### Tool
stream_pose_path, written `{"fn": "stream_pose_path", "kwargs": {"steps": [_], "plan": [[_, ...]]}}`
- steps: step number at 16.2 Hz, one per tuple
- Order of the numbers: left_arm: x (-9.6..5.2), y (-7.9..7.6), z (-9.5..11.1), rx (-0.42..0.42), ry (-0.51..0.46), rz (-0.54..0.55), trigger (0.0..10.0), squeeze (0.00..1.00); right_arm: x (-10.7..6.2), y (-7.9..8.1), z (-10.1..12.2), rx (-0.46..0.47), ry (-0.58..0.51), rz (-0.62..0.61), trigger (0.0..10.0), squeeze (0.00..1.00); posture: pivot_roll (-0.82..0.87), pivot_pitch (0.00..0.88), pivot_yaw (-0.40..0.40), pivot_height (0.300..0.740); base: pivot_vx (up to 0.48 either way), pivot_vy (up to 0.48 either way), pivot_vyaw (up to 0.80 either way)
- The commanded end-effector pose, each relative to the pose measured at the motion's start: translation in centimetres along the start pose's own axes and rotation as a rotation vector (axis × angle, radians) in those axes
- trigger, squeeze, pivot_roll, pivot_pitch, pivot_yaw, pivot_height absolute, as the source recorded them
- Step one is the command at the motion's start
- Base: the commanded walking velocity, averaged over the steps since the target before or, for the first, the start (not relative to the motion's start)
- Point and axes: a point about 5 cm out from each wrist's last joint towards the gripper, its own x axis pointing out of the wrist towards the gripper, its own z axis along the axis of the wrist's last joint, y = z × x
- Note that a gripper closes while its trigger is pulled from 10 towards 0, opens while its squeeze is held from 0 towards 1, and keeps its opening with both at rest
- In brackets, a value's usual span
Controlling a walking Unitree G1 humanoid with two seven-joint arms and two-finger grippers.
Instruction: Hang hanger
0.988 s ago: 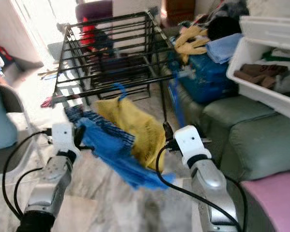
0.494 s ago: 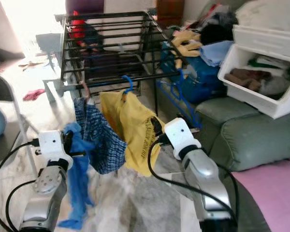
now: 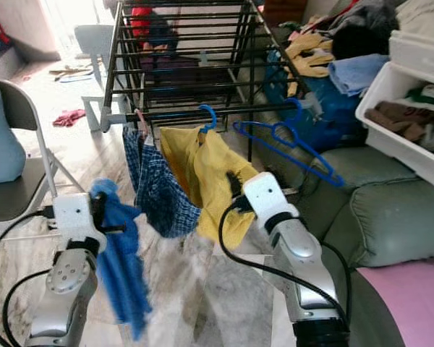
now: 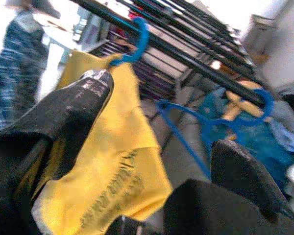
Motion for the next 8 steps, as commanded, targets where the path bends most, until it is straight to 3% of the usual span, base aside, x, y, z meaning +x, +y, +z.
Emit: {"fn": "stream_pose_path", "kwargs": {"steps": [1,3,7,8], "plan": [[0.2,0.0,0.8,0.004,-0.032,-0.020,10.0,0.00,-0.2,-1.0,-0.2,-0.016,0.004,-0.068,10.0,0.00,-0.08,0.000,0.014,0.740,0.000,0.000,0.00],[0.9,-0.2,1.1,0.008,-0.035,-0.037,10.0,0.00,-0.8,-2.2,-0.5,-0.027,0.009,-0.139,10.0,0.00,-0.10,0.000,0.036,0.740,0.000,0.000,0.00],[1.8,-0.5,1.4,0.005,-0.040,-0.057,10.0,0.00,-1.1,-2.7,-0.7,-0.059,0.015,-0.174,10.0,0.00,-0.13,0.000,0.058,0.740,0.000,0.000,0.00],[1.8,-0.8,1.3,0.008,-0.036,-0.074,10.0,0.00,-1.1,-2.9,-0.8,-0.065,0.021,-0.191,10.0,0.00,-0.13,0.000,0.062,0.740,0.289,0.000,0.49]]}}
